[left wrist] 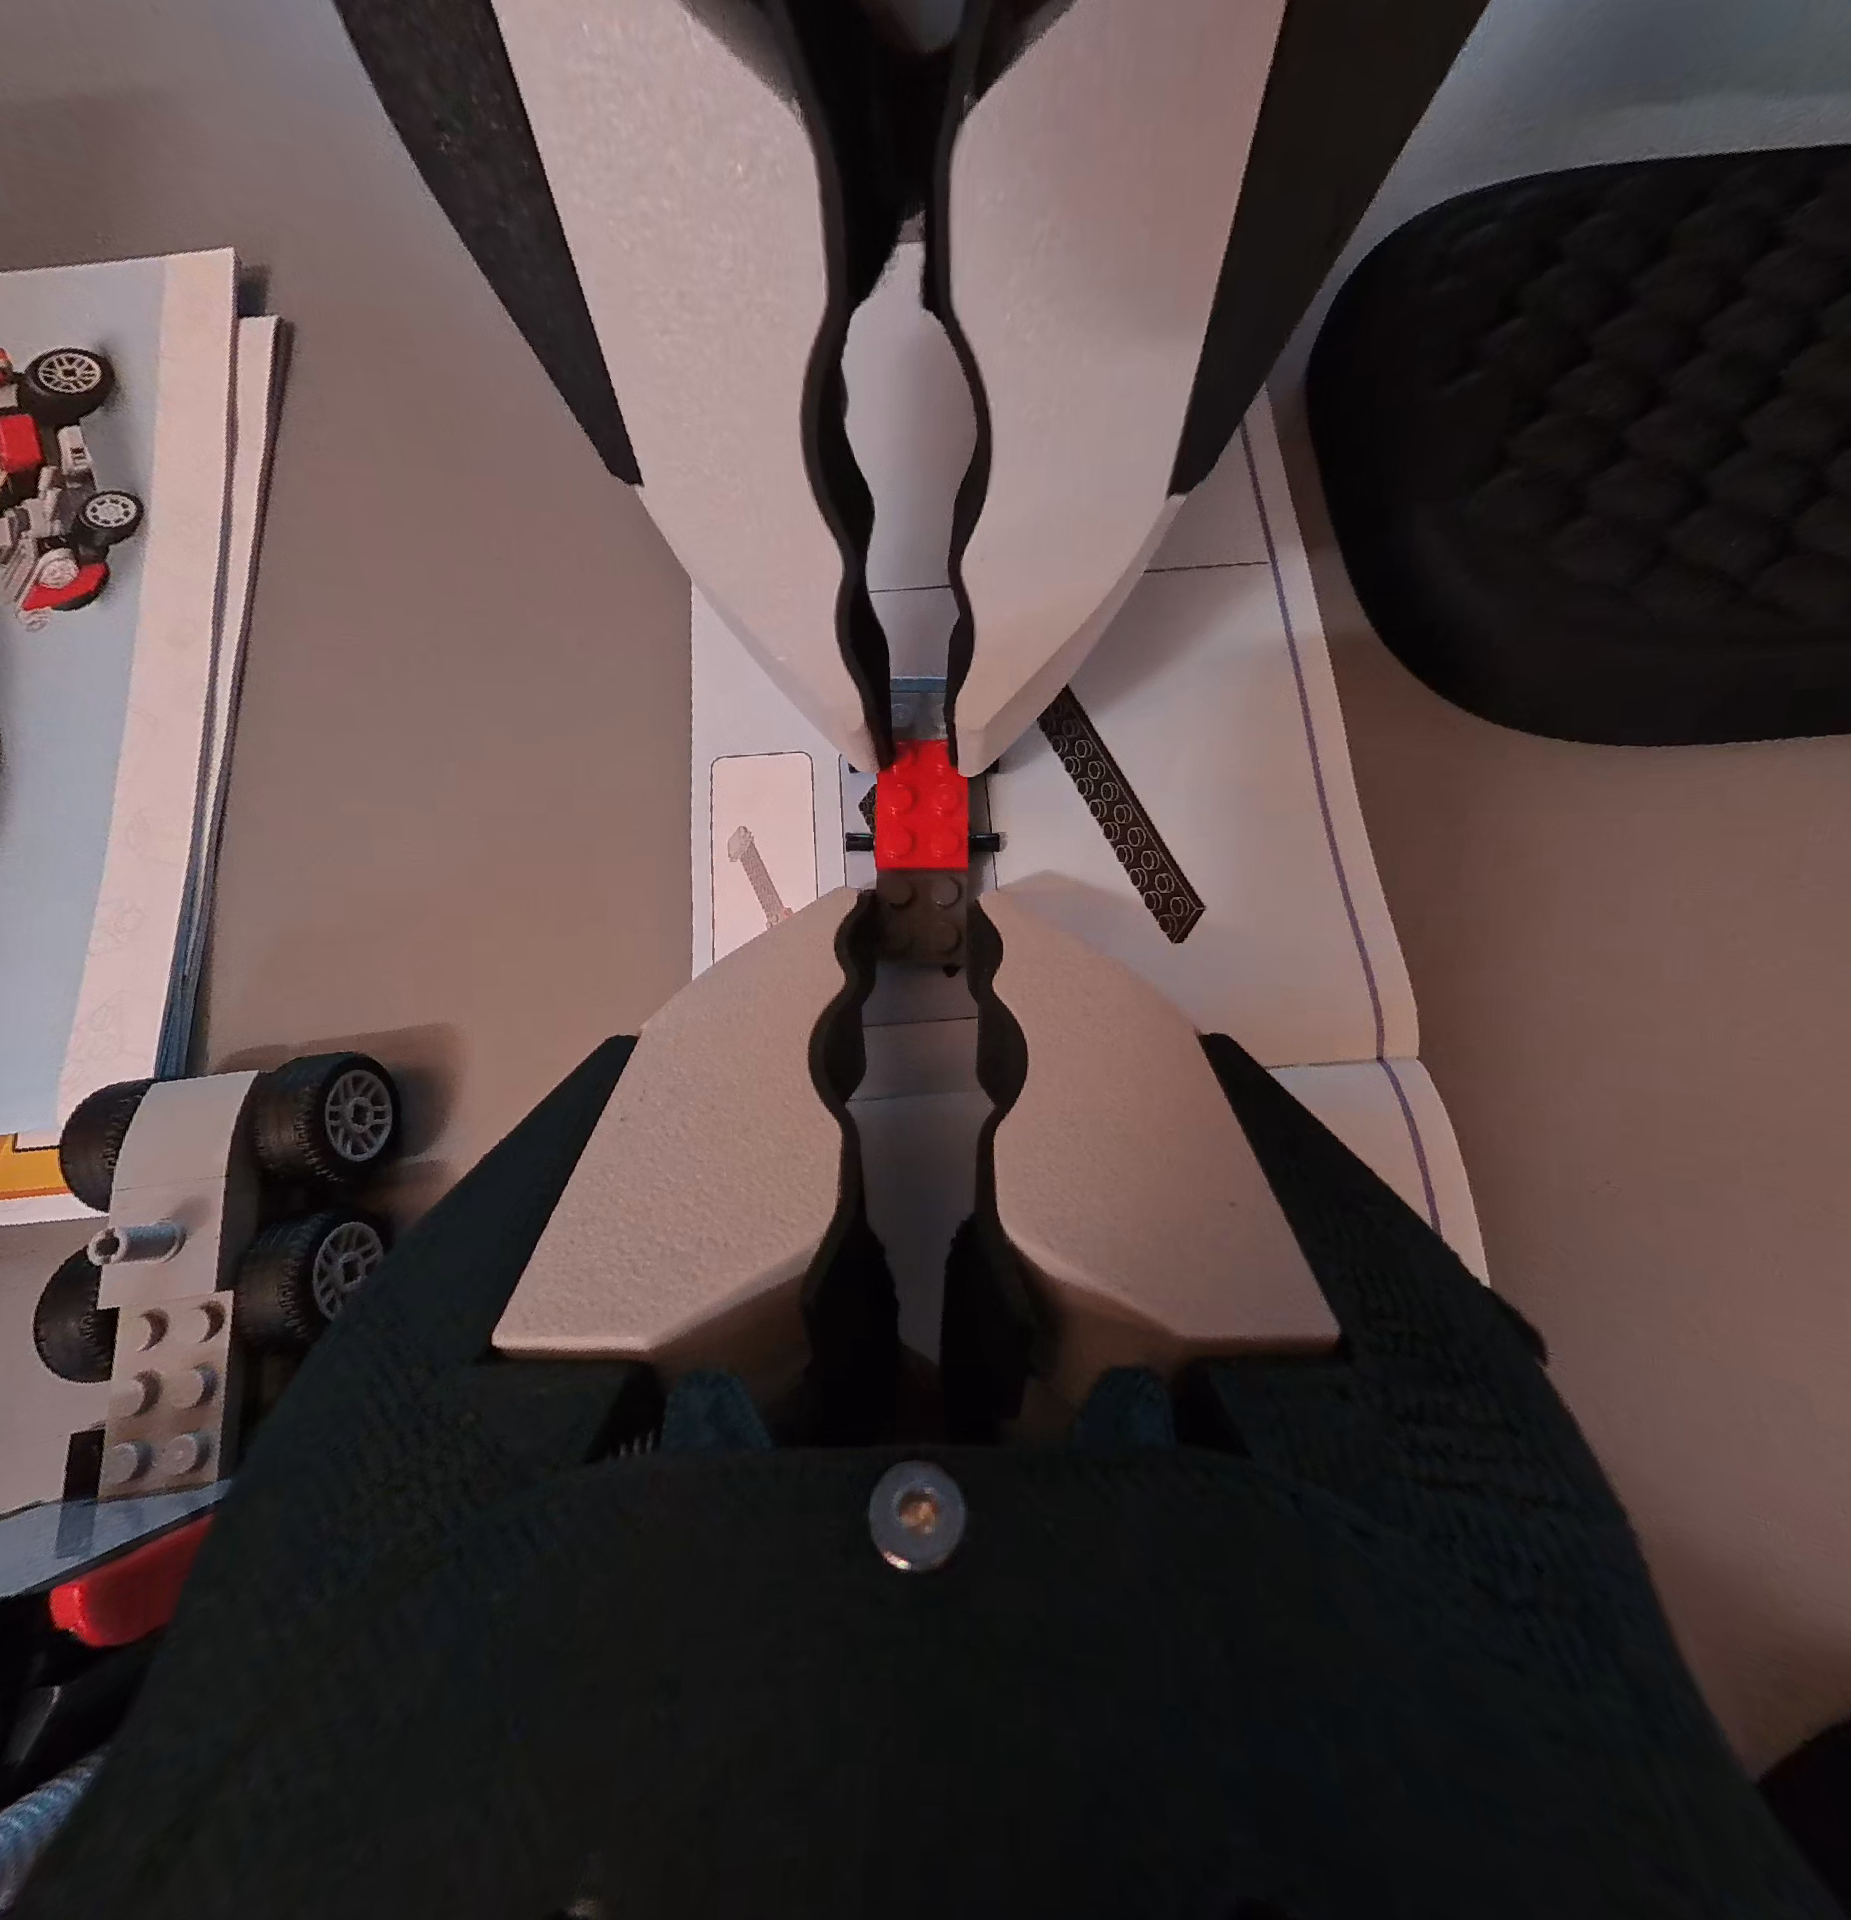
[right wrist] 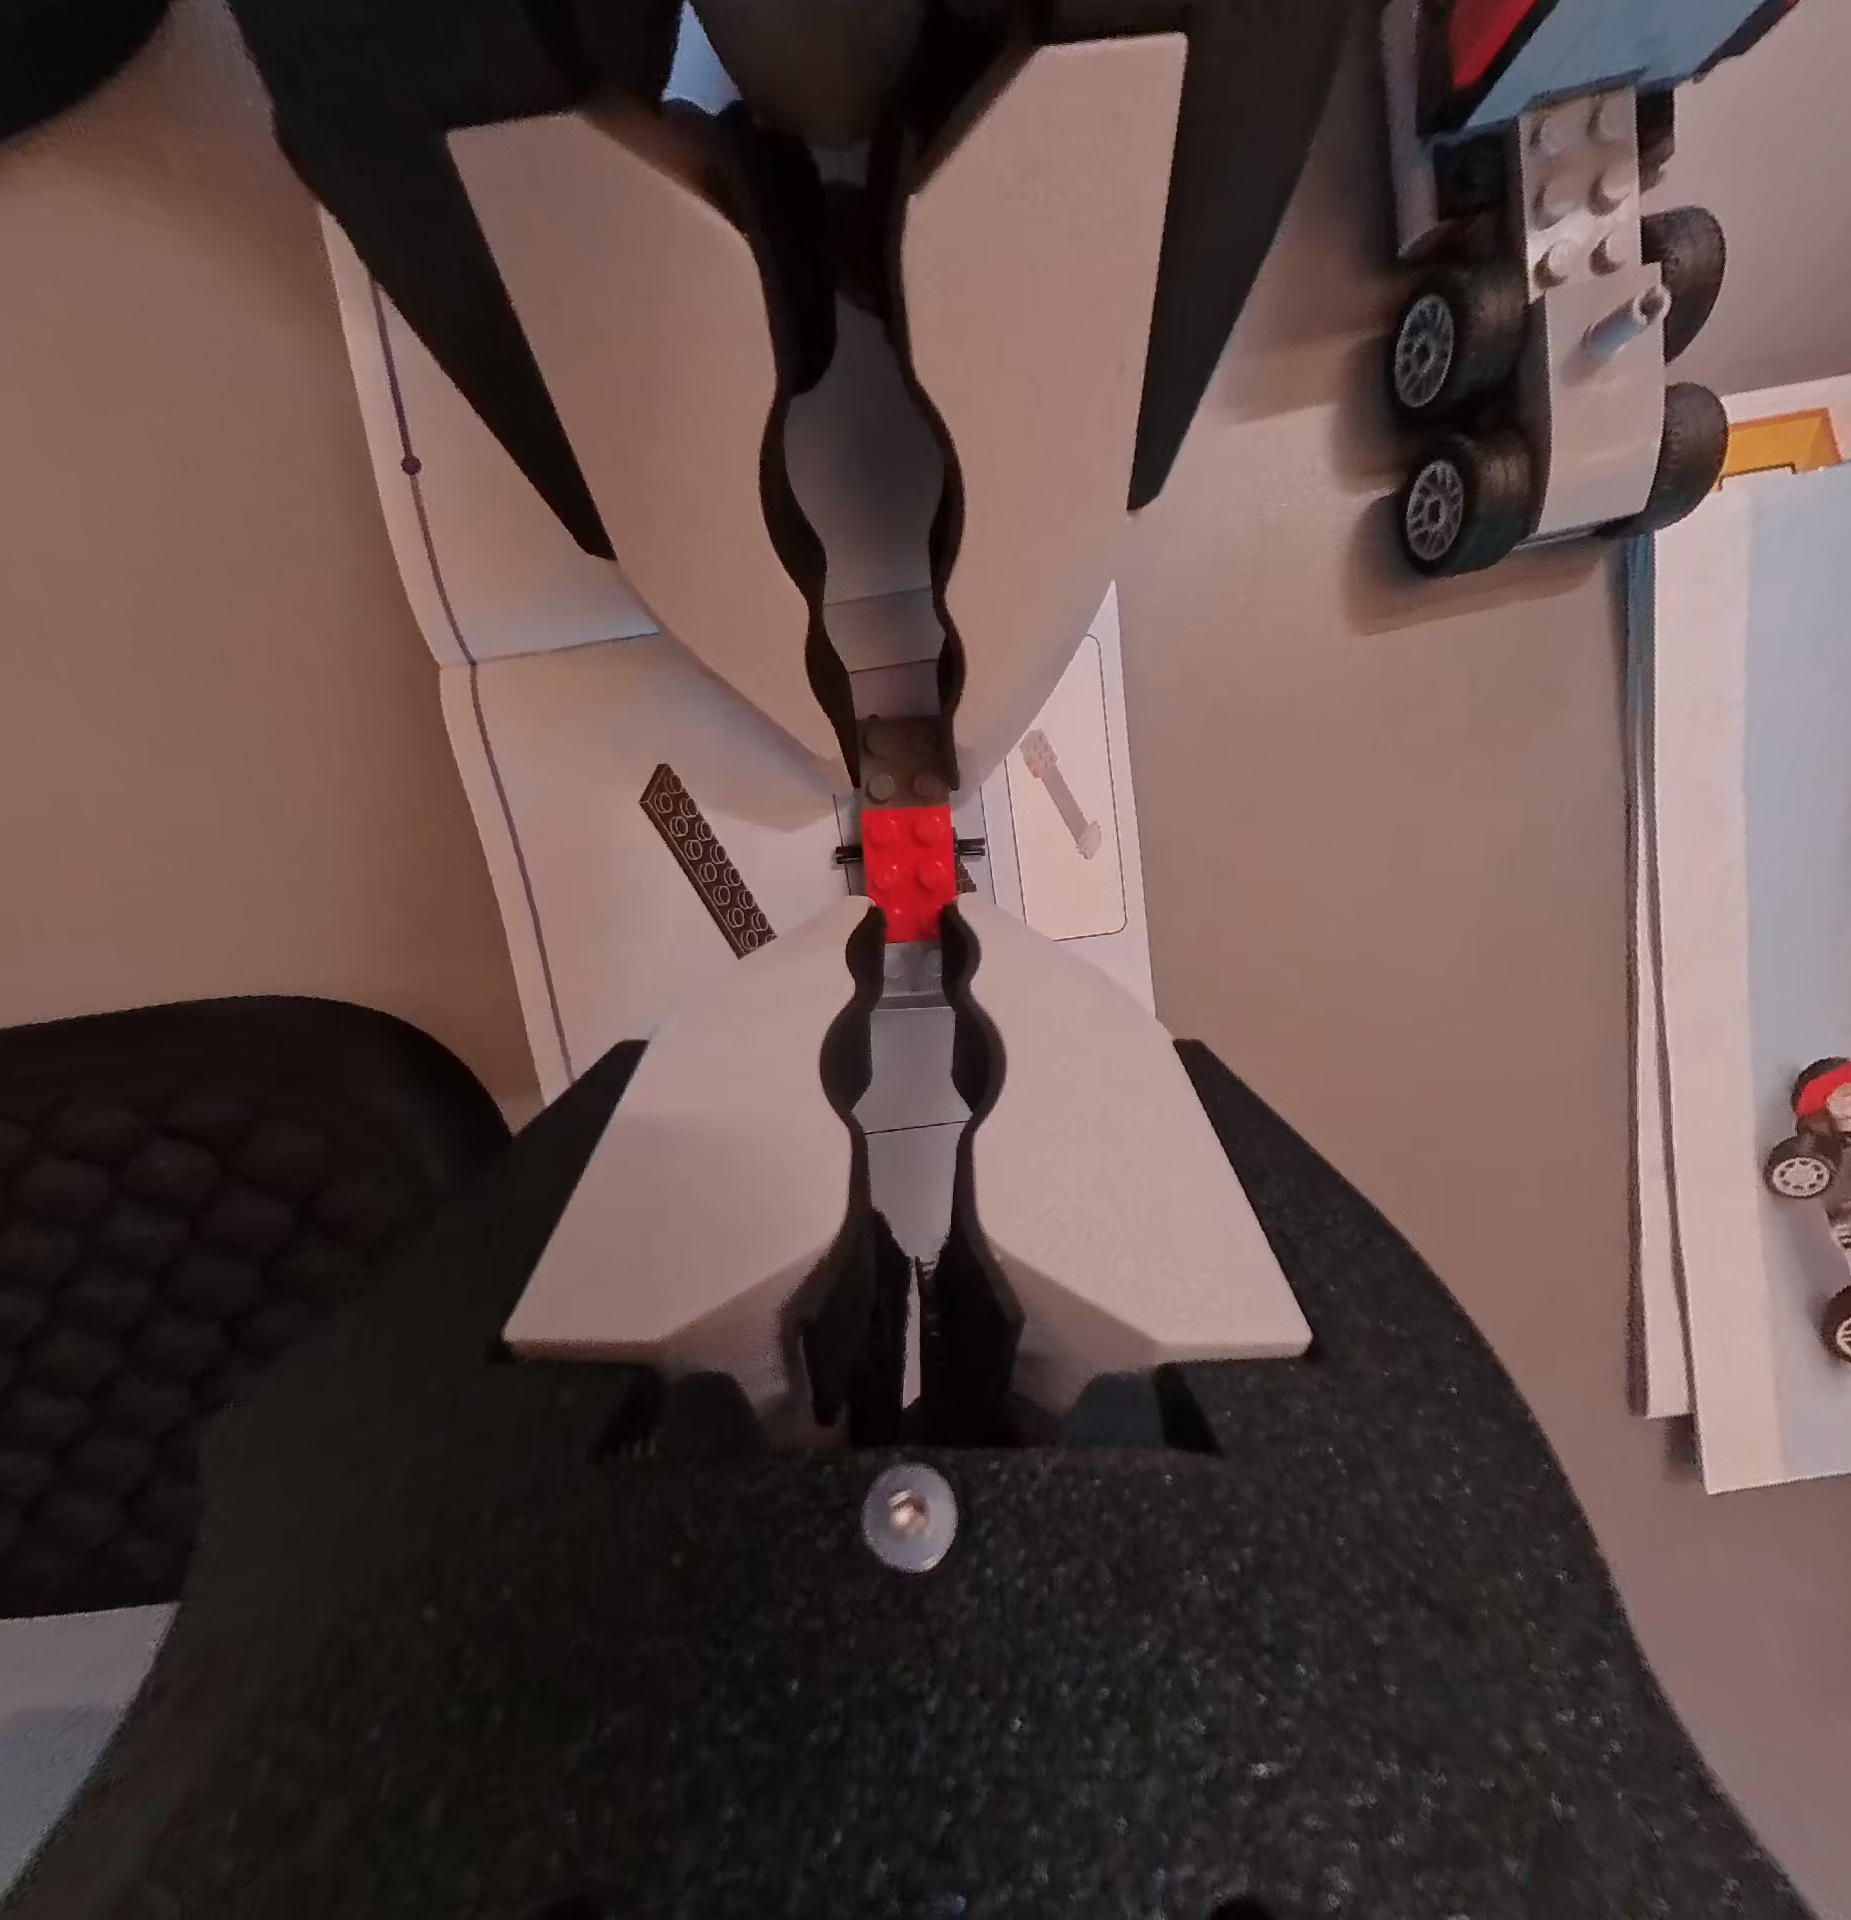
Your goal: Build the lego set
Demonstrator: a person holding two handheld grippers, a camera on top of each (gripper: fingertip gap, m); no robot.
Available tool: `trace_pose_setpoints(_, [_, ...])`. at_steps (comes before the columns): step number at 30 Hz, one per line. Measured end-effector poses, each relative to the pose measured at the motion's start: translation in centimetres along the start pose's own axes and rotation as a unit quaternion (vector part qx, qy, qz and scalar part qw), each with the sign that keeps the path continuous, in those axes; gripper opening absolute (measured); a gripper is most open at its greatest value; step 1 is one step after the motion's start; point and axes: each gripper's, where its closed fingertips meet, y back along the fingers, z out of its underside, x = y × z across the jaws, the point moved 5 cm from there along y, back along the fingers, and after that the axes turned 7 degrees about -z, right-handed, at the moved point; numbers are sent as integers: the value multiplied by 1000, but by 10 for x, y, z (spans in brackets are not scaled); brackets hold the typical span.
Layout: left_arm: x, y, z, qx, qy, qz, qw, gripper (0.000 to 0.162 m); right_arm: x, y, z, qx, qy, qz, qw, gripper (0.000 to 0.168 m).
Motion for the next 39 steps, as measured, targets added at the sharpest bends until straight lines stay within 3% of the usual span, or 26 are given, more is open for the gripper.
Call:
trace_pose_setpoints(10, [0,0,0,0,6,4,1000,17,0,0,-2,-19,-39,2,999,11])
trace_pose_setpoints(15, [-2,8,-13,63,49,13,997,17,0,0,-1,-6,-27,4,1000,11])
trace_pose_setpoints(19, [0,1,-10,35,36,6,999,8,0,0,0,5,-26,2,1000,11])
trace_pose_setpoints(20, [0,2,-9,34,37,10,999,0,0,0,0,8,-26,1,1000,11])
trace_pose_setpoints(39, [-2,-5,-15,10,49,7,999,0,1,0,2,21,-26,-8,999,11])
